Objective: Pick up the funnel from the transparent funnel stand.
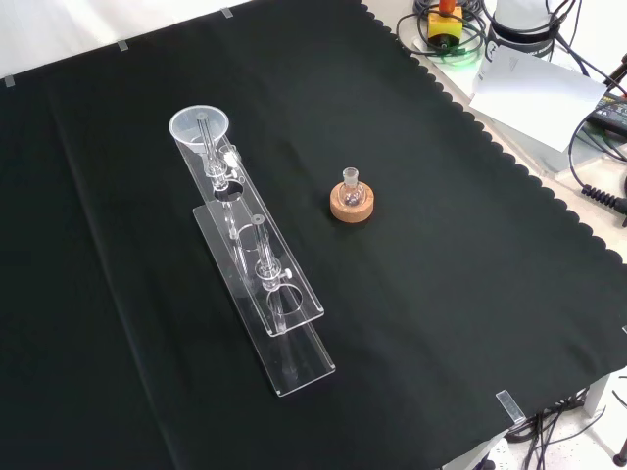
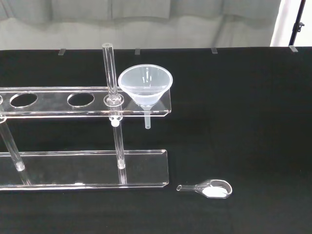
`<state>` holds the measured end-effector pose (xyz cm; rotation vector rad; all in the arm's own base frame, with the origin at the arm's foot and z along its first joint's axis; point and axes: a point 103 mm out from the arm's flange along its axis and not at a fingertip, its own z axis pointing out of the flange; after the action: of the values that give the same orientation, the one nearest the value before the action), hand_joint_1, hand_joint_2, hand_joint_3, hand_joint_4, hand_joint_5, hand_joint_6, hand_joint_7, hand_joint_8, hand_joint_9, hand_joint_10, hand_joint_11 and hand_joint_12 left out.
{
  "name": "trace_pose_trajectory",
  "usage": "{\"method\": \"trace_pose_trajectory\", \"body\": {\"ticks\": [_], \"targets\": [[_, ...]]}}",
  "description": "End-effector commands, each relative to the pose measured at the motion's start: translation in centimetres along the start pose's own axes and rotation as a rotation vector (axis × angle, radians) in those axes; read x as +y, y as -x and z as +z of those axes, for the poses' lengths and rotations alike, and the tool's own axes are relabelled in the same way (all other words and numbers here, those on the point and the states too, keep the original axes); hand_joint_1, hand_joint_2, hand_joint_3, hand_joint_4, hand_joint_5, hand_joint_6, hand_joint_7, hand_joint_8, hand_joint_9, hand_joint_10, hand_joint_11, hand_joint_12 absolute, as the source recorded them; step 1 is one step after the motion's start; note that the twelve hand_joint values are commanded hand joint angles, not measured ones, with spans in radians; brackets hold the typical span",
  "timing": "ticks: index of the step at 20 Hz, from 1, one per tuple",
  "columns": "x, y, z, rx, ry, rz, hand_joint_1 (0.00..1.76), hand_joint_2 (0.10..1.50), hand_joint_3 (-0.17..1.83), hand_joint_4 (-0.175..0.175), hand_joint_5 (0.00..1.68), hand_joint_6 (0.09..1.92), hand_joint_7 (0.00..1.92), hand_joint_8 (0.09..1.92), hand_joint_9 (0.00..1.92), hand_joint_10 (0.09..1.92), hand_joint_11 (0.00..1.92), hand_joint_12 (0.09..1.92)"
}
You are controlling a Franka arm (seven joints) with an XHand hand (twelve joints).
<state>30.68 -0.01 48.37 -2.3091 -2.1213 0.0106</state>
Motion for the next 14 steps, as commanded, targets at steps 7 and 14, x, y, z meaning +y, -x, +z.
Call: {"method": "trace_pose_trajectory", "body": {"ticks": [7,14], "targets": [[1.1,0.1,0.7,-0.010,0.002,0.010,0.00,1.21,0.43,0.026,0.23,0.09,0.04,0.51,0.18,0.60,0.00,1.27],[2.5,0.4,1.7,-0.013,-0.018,0.040,0.00,1.21,0.42,0.026,0.24,0.09,0.04,0.50,0.18,0.60,0.00,1.27]]}}
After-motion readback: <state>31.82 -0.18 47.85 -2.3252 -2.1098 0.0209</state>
